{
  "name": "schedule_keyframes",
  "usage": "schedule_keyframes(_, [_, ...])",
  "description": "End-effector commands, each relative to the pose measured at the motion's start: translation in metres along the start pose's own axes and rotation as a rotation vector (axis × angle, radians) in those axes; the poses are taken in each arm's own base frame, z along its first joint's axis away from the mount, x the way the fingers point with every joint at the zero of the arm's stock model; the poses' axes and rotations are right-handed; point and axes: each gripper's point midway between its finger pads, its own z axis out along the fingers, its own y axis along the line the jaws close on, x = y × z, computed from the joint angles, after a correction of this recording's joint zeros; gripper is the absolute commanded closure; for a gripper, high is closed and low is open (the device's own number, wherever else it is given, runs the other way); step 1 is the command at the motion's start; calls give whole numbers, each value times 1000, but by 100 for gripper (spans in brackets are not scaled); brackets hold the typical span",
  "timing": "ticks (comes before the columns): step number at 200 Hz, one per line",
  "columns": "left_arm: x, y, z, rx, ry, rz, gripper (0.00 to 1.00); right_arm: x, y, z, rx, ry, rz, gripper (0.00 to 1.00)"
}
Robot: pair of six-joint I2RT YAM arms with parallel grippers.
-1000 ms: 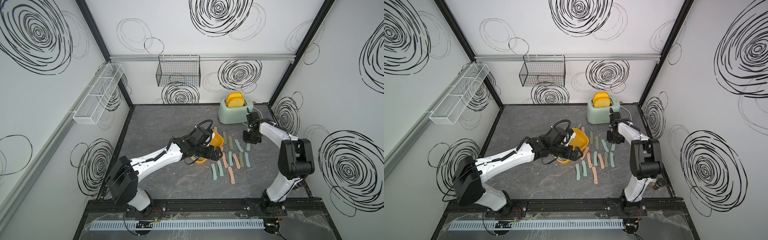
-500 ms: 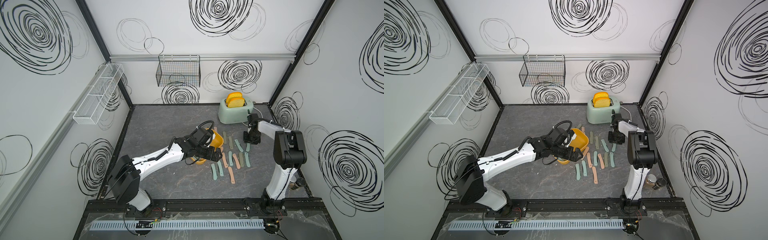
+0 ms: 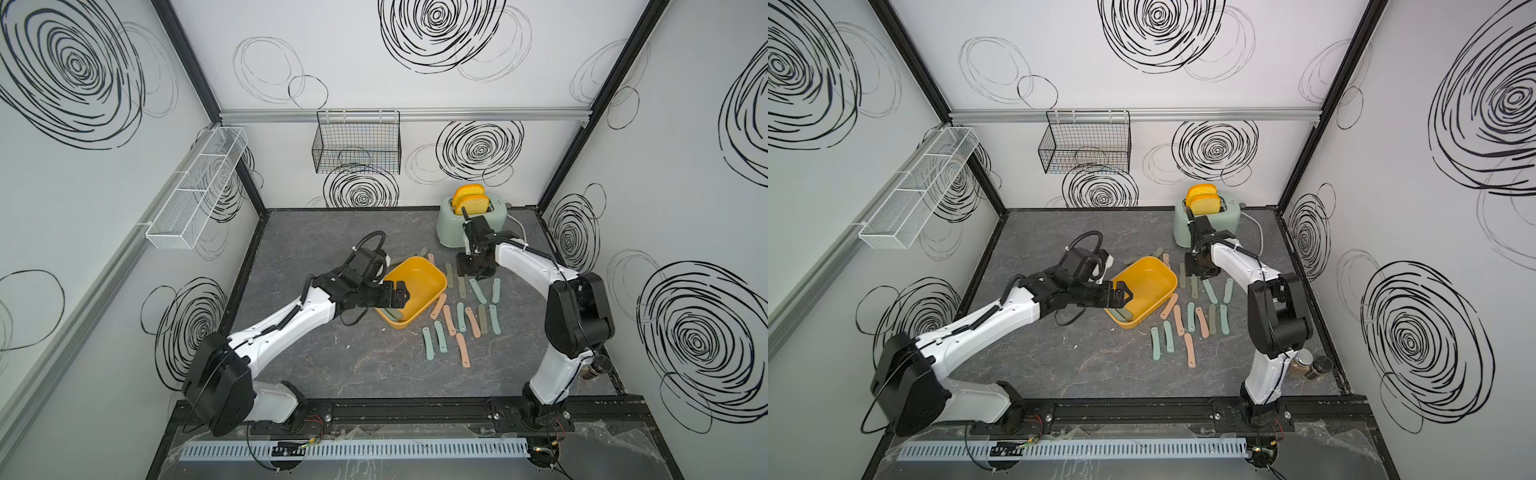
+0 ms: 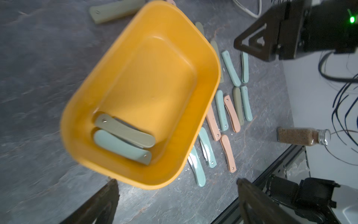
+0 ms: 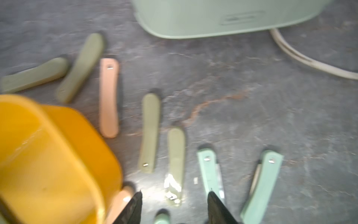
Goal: Take the fruit knife out of the storage box
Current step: Place the fruit knife at the center of the board, then pick up the fruit knife from the storage box.
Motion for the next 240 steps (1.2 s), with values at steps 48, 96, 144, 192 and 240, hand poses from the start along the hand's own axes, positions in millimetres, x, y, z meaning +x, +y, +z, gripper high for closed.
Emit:
schedule_keyframes(48, [39,61,-55,-136,-40,-62,2,28,138,1,-205,-21,-217,43])
schedule_keyframes(96, [59,80,-72,-187,-26,-117,2,47,203,13,-251,-40,-379,43])
schedule_keyframes(144, [62,83,-78,-207,-31,-136,2,62,230,30,-246,-26,-474,42])
schedule_keyframes(192, [66,85,-78,-209,-29,-145,2,75,222,54,-173,9,-514,42])
schedule_keyframes(240, [65,87,-79,-221,-22,-137,2,89,215,78,-133,59,-550,43])
